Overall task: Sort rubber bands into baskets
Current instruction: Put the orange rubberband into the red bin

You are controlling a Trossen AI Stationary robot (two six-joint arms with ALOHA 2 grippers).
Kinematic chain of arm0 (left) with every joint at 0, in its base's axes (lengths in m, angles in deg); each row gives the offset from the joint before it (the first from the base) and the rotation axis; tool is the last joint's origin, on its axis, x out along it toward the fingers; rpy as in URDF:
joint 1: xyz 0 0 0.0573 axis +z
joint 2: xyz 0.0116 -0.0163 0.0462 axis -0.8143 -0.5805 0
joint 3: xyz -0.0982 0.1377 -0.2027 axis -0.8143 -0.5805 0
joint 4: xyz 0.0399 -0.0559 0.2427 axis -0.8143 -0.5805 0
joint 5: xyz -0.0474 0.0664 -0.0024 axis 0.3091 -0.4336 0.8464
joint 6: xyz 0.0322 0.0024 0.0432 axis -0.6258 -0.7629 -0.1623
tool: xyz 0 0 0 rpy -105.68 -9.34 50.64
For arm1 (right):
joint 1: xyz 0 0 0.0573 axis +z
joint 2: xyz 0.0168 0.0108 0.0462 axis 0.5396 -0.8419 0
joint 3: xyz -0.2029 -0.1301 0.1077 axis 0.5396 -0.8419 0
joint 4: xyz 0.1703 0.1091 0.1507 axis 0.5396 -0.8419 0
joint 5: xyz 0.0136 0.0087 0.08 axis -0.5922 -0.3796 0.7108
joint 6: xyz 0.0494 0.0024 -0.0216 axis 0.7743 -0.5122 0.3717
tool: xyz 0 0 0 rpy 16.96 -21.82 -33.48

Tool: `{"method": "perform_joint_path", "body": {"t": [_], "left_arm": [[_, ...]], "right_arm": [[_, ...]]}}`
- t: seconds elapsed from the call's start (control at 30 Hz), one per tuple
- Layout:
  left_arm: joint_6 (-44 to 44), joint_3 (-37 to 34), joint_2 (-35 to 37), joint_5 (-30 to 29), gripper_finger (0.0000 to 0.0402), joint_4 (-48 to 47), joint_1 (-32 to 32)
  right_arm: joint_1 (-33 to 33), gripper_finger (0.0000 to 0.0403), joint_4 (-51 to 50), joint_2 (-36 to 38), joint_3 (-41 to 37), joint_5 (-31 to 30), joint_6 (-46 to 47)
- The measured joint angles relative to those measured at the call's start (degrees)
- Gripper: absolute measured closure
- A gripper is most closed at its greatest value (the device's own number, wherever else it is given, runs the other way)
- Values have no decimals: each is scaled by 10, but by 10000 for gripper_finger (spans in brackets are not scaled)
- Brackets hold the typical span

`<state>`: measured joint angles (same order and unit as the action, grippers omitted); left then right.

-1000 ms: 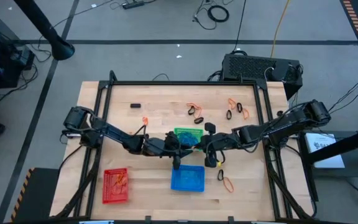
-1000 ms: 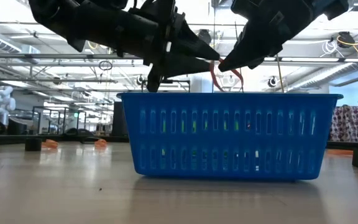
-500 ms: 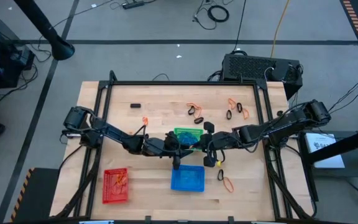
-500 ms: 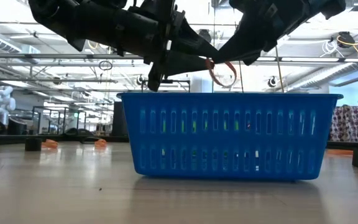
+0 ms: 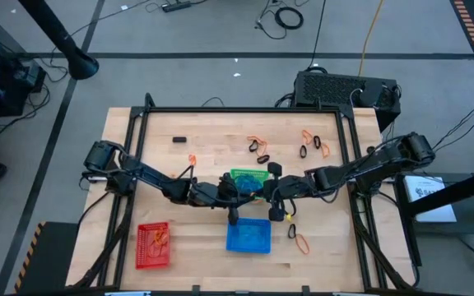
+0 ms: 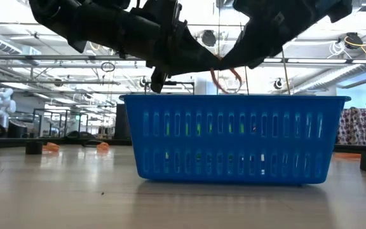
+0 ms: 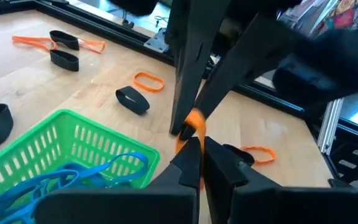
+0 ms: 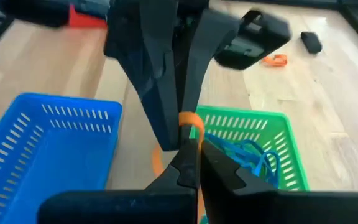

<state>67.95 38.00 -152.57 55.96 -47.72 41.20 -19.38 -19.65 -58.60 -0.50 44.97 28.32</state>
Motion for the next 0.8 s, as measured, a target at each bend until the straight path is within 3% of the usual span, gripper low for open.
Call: {"method": "perform_joint_path", "body": {"t": [0.13, 0.23, 0.53, 0.73, 0.8], "left_arm": [[0, 0, 0, 4, 397, -8, 2], [11, 9, 5, 45, 397, -82, 10], [154, 85, 107, 241, 398, -552, 10], [228, 128, 174, 343, 399, -798, -59], [272, 128, 186, 346, 399, -853, -97]], "right_arm": [[-1, 399, 16, -35, 0, 13, -31], [0, 379, 27, -49, -1, 16, -51], [0, 298, 29, -49, 0, 13, -59], [0, 274, 10, -49, 0, 15, -39], [0, 273, -9, -49, 0, 15, -27]]}}
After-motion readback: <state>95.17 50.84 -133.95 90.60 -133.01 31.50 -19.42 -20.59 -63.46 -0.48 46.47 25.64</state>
